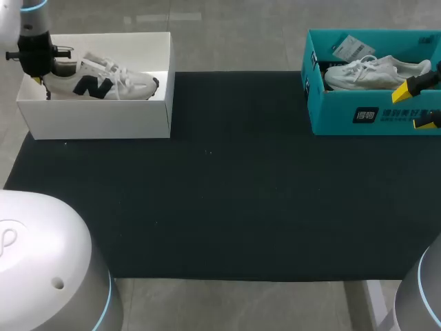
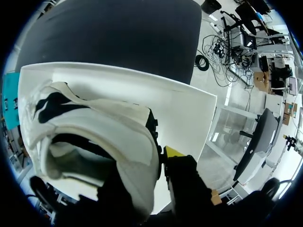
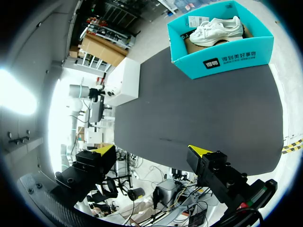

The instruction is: Take the shoe out of the shoebox, open the shoe tongue, remove and reinsert the insole, then place the shoe into the shoebox

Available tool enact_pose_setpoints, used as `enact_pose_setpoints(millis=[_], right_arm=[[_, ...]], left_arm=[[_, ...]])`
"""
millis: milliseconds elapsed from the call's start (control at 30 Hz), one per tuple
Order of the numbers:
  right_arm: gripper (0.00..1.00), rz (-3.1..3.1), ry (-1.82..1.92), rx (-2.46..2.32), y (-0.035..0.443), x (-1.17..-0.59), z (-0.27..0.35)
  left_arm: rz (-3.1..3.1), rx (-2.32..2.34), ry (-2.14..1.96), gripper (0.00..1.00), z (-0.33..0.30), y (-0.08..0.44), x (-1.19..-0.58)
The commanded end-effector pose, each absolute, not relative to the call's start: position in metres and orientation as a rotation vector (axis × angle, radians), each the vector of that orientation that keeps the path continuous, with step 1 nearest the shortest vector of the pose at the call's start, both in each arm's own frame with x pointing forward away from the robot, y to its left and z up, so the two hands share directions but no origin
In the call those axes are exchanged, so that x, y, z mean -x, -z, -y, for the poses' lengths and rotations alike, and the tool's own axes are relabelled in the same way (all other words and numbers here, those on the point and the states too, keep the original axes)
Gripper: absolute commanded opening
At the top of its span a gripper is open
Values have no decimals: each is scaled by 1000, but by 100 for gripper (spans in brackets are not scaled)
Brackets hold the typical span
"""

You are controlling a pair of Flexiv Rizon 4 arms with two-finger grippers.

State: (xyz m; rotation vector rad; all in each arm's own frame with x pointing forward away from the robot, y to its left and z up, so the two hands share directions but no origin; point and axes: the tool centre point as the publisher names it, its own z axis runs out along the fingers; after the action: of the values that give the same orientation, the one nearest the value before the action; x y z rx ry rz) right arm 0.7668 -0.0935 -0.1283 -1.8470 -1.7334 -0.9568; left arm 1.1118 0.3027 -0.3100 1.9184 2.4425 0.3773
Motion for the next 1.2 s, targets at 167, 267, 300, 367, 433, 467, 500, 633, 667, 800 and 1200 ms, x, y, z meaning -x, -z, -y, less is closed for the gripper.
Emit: enact_pose_setpoints(millis=[167,267,300,367,433,467,500,633,667,800,1200], right_arm=[[100,1733,954,1852,129,-767,93],[100,1733,954,1852,129,-767,93],[100,1733,954,1852,129,-767,93],[100,1733,954,1852,129,-767,93],[100,1733,954,1852,129,-767,93],[100,1733,954,1852,129,-767,93],[100,1733,954,1852,129,-767,93],[100,1733,954,1852,129,-767,93],[100,1733,954,1852,129,-767,93],[100,1733,954,1852,129,-767,93],[100,1733,954,1852,129,-767,93]], left_arm=[[-2459,-1951,-353,0,-304,322,-1106],[-2459,-1951,-355,0,-305,329,-1106],[-2462,-1942,-358,0,-306,332,-1106],[-2467,-1936,-375,0,-307,338,-1107],[-2483,-1917,-368,0,-309,343,-1108],[-2486,-1913,-373,0,-310,346,-1109],[-2490,-1908,-374,0,-311,347,-1109],[-2500,-1897,-411,0,-314,357,-1110],[-2508,-1899,-405,0,-315,359,-1110],[-2522,-1897,-392,0,-318,366,-1107],[-2532,-1931,-389,0,-317,384,-1102]])
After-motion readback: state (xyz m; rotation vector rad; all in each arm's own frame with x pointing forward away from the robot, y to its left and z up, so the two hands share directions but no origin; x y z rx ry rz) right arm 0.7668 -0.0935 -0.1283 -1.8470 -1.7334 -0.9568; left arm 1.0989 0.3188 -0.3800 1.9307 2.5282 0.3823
